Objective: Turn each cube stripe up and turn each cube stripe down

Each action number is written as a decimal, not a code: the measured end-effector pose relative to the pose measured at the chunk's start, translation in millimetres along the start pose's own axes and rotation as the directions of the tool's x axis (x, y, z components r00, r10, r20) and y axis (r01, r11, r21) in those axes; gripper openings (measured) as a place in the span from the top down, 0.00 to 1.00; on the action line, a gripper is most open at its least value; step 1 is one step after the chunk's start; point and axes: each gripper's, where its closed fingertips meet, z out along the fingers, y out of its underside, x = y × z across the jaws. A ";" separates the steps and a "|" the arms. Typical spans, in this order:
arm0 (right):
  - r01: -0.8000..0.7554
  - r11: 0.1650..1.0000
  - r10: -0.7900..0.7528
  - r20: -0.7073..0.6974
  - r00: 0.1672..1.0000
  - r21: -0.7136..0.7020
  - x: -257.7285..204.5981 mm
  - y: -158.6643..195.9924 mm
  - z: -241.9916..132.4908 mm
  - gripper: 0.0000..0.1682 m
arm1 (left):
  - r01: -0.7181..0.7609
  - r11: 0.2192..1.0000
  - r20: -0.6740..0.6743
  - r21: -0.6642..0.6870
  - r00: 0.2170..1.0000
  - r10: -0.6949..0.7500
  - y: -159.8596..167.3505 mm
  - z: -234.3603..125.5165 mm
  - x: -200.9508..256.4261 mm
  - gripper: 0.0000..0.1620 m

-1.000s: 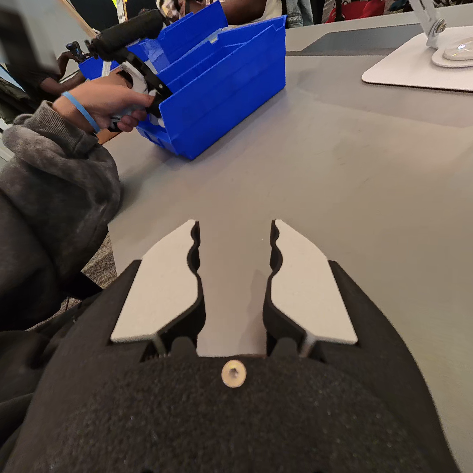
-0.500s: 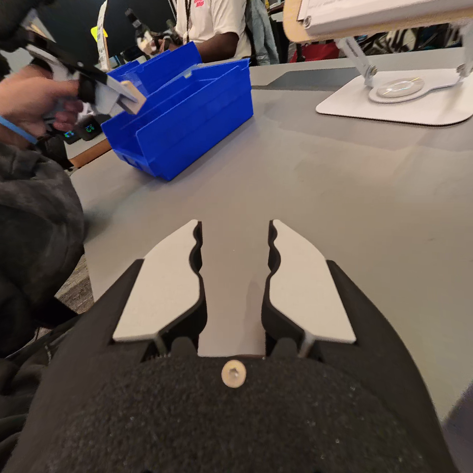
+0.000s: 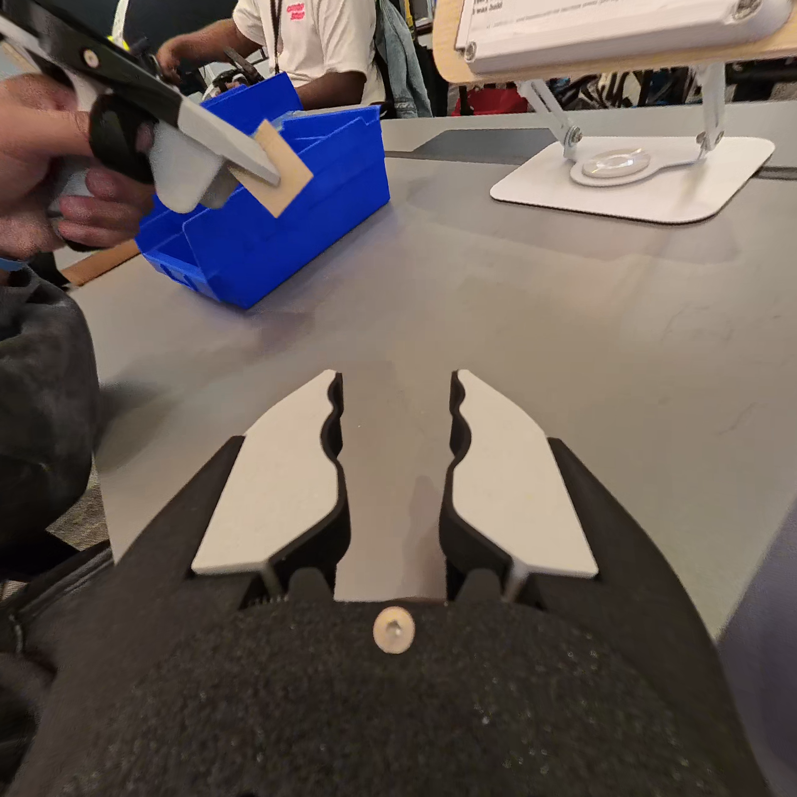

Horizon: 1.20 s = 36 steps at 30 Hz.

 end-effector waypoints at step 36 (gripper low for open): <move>0.489 0.838 -0.525 0.114 0.843 0.242 -50.7 -105.6 0.4 0.73 | 0.328 0.942 -0.855 -0.066 0.469 -0.223 29.8 -21.4 116.1 0.54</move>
